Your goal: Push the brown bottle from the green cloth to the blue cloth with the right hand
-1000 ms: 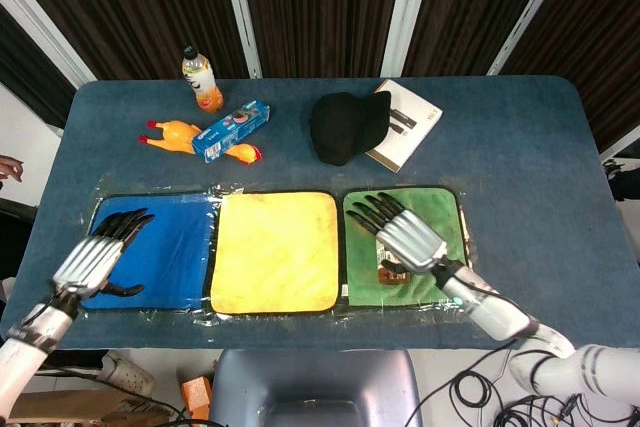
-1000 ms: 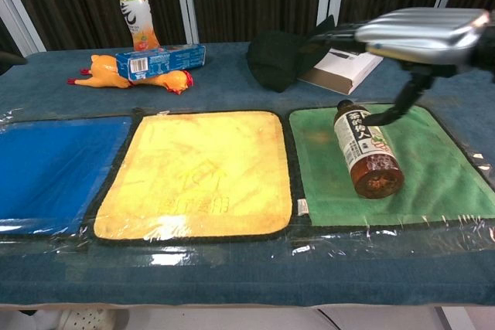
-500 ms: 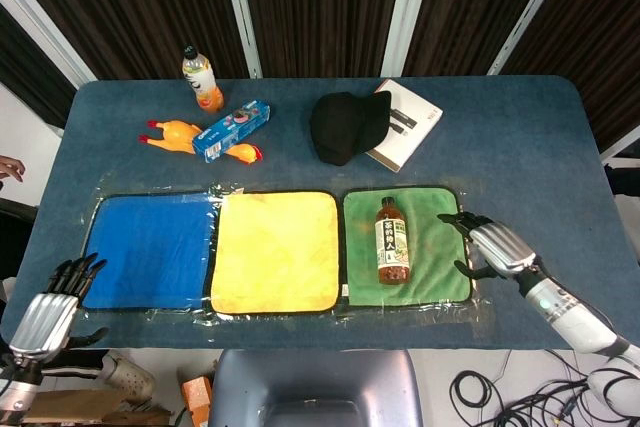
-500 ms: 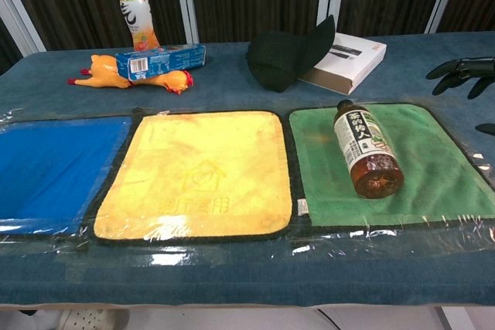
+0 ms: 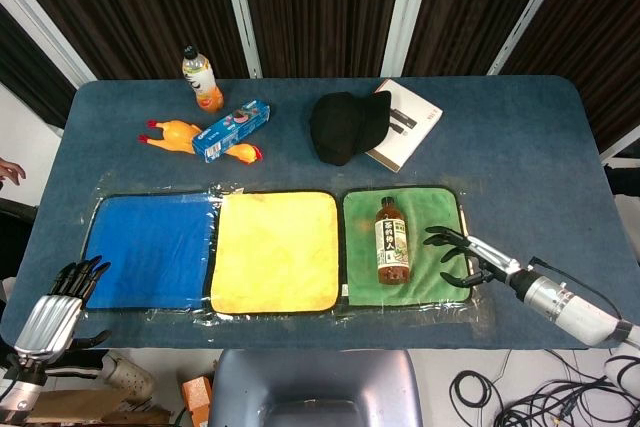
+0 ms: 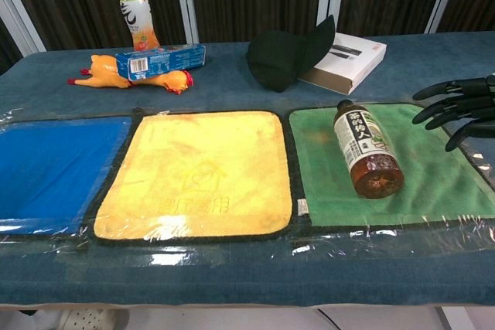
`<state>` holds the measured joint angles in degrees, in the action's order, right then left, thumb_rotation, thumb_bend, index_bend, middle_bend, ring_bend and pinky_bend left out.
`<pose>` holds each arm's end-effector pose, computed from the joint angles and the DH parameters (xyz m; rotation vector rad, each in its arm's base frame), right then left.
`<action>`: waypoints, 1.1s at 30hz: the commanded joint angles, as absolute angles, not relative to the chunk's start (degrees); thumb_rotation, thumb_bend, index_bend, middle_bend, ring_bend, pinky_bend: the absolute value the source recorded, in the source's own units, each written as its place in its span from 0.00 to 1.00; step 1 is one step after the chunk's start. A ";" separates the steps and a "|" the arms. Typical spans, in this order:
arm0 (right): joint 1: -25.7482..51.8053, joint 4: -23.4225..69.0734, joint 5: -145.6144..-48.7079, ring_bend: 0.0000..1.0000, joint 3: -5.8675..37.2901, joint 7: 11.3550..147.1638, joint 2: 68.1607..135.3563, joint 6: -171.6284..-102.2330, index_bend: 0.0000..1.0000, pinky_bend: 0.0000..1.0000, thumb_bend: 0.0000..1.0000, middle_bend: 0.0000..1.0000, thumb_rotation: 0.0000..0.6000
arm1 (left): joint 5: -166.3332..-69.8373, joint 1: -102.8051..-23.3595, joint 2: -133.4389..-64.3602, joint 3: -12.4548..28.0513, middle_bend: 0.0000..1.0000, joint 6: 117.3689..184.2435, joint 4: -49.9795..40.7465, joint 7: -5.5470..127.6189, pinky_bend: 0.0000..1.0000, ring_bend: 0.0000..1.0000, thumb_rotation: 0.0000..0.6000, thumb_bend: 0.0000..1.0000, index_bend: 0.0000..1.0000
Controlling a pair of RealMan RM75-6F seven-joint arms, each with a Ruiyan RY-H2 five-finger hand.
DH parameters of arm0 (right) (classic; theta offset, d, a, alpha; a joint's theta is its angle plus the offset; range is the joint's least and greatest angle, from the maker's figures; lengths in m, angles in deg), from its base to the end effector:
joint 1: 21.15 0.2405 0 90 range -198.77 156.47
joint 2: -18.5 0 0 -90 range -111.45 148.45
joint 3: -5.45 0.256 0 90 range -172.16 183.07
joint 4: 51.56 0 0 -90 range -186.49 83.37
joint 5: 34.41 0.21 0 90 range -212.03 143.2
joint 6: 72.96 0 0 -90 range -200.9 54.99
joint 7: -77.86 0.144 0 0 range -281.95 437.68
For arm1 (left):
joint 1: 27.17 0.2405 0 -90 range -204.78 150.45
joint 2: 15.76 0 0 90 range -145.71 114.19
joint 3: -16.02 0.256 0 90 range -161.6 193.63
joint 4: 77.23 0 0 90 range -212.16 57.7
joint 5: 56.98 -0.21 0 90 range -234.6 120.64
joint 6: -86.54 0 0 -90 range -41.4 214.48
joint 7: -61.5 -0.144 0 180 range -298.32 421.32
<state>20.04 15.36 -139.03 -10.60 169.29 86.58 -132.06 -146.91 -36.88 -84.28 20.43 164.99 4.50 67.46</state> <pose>-0.2936 -0.3092 0.0925 1.6310 -2.1292 1.0376 -0.3348 0.1816 0.1175 -1.6164 -0.9919 -0.8209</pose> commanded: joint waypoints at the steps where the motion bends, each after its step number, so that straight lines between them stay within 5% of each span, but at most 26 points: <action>1: 24.40 11.49 -142.96 0.12 -14.25 176.86 88.33 -130.89 0.11 0.30 0.34 0.18 1.00 | -146.91 -37.05 -84.27 20.34 0.00 164.64 4.48 67.45 0.07 0.00 1.00 0.04 0.00; 33: 32.45 6.30 -140.33 0.12 -15.99 188.77 95.41 -126.59 0.09 0.23 0.34 0.17 1.00 | -147.20 -37.36 -83.80 19.78 0.00 163.75 4.54 68.04 0.07 0.00 1.00 0.04 0.00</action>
<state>32.27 6.12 -140.39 -16.09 188.96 95.34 -126.76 -147.20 -37.36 -83.81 19.78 163.76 4.54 68.03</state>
